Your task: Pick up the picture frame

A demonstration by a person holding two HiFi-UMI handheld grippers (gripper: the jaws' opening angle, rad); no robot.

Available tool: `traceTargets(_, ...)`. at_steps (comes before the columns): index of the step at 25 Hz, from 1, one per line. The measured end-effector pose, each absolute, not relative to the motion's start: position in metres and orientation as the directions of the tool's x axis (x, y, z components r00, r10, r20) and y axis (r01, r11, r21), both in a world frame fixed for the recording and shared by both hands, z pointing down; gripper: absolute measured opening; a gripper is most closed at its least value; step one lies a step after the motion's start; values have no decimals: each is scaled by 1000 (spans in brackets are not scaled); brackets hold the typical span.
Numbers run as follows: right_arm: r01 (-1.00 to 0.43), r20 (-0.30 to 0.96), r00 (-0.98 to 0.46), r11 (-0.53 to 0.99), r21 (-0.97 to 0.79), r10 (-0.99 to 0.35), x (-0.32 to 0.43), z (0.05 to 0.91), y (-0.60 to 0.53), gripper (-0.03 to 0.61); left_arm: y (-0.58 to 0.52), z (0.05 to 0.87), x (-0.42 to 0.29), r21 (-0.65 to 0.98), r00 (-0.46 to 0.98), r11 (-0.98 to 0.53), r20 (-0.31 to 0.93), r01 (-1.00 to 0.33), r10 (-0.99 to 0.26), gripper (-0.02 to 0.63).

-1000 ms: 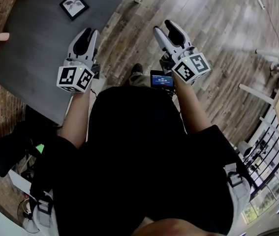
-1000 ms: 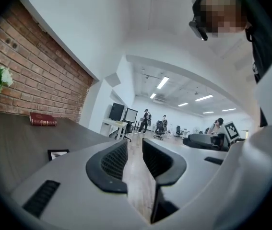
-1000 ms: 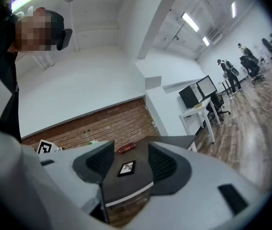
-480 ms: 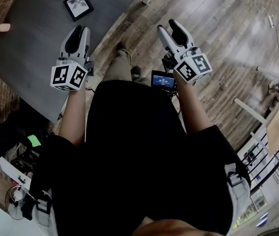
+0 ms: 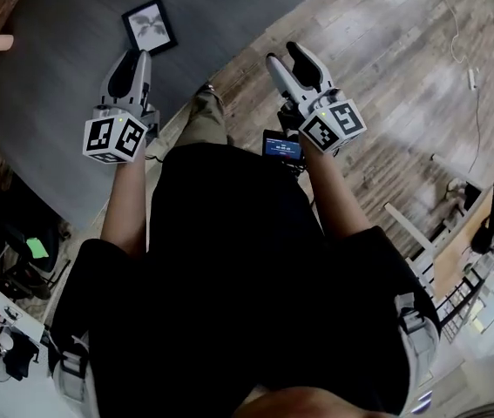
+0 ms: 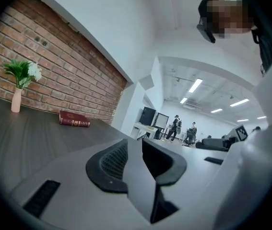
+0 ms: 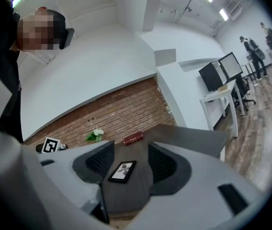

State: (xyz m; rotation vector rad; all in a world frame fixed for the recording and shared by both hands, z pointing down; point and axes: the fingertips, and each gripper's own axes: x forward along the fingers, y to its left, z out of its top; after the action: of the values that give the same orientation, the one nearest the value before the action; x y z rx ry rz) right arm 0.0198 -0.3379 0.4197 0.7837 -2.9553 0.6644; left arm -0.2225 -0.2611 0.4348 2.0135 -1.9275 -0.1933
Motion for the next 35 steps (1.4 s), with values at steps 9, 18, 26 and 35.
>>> traceTargets(9,-326,184,-944,841,-431,-272,-104,435,-414,224,-308,459,-316,398,-59,145,220,-906,-974,92)
traceTargets(18,-162,355,-935,898,-408,-7,-227,501,-411,222,-326,528,-368,434,-30,238,434,-869,-901,107)
traceTargets(26,-260,544,-834,805,-533,90,-266,582,-415,202,-327,594,-365,447,125,233,638,-863,-759,120)
traceTargets(35,-298,640,-753,786,-541,155,-270,625,-396,167,-338,634,-349,453,208,227,725,-862,-657,130)
